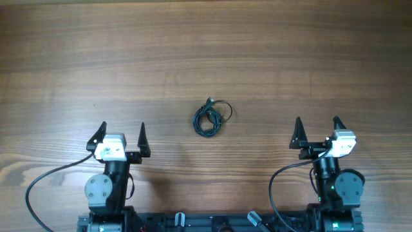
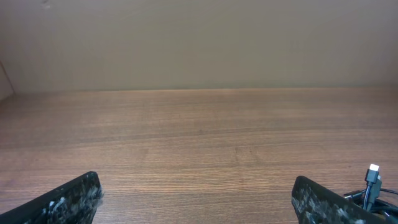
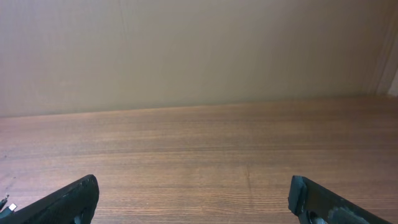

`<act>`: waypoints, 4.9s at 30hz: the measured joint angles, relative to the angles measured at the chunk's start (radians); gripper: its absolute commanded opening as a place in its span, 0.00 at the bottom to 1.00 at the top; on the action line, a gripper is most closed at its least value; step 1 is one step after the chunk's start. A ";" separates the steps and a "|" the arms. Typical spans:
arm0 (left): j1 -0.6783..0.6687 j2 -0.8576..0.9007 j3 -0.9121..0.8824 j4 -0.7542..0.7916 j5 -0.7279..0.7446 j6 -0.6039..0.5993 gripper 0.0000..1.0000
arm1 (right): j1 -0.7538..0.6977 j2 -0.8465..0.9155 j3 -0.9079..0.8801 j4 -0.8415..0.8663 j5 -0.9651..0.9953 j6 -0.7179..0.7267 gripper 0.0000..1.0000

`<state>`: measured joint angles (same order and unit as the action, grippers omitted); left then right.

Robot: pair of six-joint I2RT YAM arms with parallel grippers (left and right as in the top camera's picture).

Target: Untangle cables

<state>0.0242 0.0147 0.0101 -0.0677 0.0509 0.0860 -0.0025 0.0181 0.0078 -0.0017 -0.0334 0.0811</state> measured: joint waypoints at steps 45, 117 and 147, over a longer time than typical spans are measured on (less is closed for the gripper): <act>0.000 0.000 0.000 0.000 0.000 0.000 1.00 | 0.000 0.000 0.000 0.000 0.000 0.000 1.00; -0.029 0.571 0.629 -0.498 0.302 -0.410 1.00 | 0.000 0.000 0.000 0.001 0.000 0.000 1.00; -0.547 1.350 0.666 -0.196 -0.033 -0.664 0.83 | 0.000 0.000 0.000 0.001 0.000 0.000 1.00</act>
<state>-0.5224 1.3643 0.6762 -0.2638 0.0177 -0.5777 -0.0025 0.0181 0.0078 -0.0010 -0.0330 0.0811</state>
